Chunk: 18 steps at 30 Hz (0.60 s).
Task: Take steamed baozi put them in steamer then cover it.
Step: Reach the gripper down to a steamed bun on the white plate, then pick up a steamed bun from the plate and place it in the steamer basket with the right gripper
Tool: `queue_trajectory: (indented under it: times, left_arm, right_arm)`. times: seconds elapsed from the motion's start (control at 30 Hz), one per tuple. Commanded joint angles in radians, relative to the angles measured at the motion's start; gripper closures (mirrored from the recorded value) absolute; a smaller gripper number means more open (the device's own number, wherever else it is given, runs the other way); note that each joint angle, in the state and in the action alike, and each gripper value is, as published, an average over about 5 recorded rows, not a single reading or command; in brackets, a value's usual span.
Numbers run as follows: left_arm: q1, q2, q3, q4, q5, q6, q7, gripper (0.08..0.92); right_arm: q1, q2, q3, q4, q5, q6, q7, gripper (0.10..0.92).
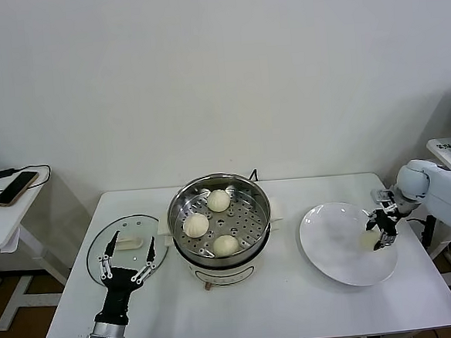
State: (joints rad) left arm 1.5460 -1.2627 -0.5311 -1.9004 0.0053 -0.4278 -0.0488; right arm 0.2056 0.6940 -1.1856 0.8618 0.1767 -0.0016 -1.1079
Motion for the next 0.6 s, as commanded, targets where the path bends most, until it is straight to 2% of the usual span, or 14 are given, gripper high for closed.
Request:
queue_trajectory:
  times: [0.03,0.3,0.6]
  left_arm:
    - [-0.002,0.003,0.002,0.000,0.000,0.002,-0.001,0.177]
    - [-0.012,0.004,0.011,-0.001,0.002,0.007,0.000,0.177]
    - [-0.011,0.006,0.021,-0.014,0.006,0.015,0.001,0.177]
  right_arm:
    - [0.181,0.000,-0.102,0.058,0.037,-0.007,-0.089,0.383]
    - [0.605,0.098,-0.373,0.228,0.252,-0.083,-0.219,0.391]
    - [0.756,0.304,-0.453,0.362,0.479,-0.178,-0.138,0.397]
